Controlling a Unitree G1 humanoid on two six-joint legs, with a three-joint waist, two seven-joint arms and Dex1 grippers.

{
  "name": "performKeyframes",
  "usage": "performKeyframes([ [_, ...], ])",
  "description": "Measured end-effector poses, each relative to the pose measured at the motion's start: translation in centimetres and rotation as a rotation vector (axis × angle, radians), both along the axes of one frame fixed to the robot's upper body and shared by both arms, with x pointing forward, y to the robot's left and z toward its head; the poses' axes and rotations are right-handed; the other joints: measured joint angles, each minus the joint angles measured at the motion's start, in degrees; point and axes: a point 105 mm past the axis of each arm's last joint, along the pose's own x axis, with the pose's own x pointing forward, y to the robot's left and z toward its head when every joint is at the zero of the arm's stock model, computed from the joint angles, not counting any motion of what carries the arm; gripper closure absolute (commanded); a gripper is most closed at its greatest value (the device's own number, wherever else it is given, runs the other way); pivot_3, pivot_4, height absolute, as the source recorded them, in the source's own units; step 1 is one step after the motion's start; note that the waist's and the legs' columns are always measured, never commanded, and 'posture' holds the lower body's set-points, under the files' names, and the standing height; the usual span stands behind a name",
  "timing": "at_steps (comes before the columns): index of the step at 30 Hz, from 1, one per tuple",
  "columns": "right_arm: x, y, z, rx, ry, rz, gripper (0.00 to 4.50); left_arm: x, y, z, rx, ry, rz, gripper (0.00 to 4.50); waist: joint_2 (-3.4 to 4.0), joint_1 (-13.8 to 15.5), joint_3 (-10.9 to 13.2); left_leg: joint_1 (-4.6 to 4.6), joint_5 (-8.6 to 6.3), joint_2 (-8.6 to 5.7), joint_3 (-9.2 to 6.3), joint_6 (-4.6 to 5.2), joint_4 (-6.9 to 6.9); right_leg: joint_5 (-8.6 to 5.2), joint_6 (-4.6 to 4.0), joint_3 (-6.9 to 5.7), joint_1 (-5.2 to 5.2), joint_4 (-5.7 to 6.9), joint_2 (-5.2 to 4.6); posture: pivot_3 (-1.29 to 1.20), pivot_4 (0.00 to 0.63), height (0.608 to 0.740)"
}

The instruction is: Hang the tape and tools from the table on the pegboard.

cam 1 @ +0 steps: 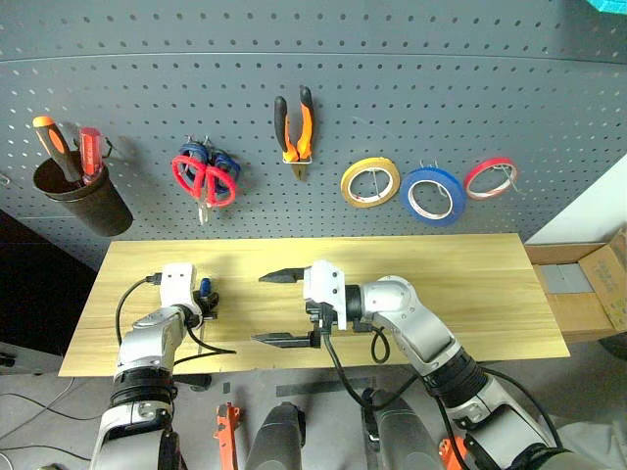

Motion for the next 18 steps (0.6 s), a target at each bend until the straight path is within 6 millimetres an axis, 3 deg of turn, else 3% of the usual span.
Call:
performKeyframes([
  [2,0.1,0.0,-0.1,-0.001,0.002,-0.002,0.00,0.3,-0.2,0.1,-0.003,-0.001,-0.006,4.02,-0.01,0.0,0.0,0.00,0.00,0.00,-0.01,-0.01,0.00,0.00,0.00,-0.01,0.00,0.00,0.00,-0.02,0.277,0.740],
  [7,0.4,0.1,-0.1,-0.001,0.001,-0.004,0.00,0.4,-0.4,0.3,0.032,-0.003,-0.029,4.02,-0.09,0.1,-0.1,-0.10,0.01,0.01,-0.01,-0.06,0.00,0.00,0.00,0.00,-0.11,-0.02,-0.03,-0.01,0.241,0.740],
  [12,1.5,-1.0,0.5,0.025,0.005,-0.058,0.00,-1.9,-1.9,0.6,0.245,-0.058,-0.194,4.02,-0.27,0.1,-0.3,-0.67,0.11,0.03,-0.04,-0.55,0.02,0.02,-0.01,0.07,-0.61,-0.10,-0.17,0.01,0.184,0.740],
  [15,2.7,-2.5,1.3,0.081,0.062,-0.148,0.00,-4.3,-3.6,1.7,0.311,-0.133,-0.273,4.02,-0.46,0.3,-0.6,-1.19,0.11,0.04,-0.06,-0.60,0.02,0.03,-0.03,0.13,-1.05,-0.10,-0.25,0.03,0.158,0.740],
  [18,3.7,-3.7,3.4,0.191,0.129,-0.240,0.00,-5.5,-4.1,5.0,0.448,-0.248,-0.289,4.02,-0.58,0.6,-1.1,-1.67,0.18,0.05,-0.19,-0.72,0.07,0.08,-0.11,-0.03,-1.44,-0.06,-0.25,0.06,0.129,0.740],
])
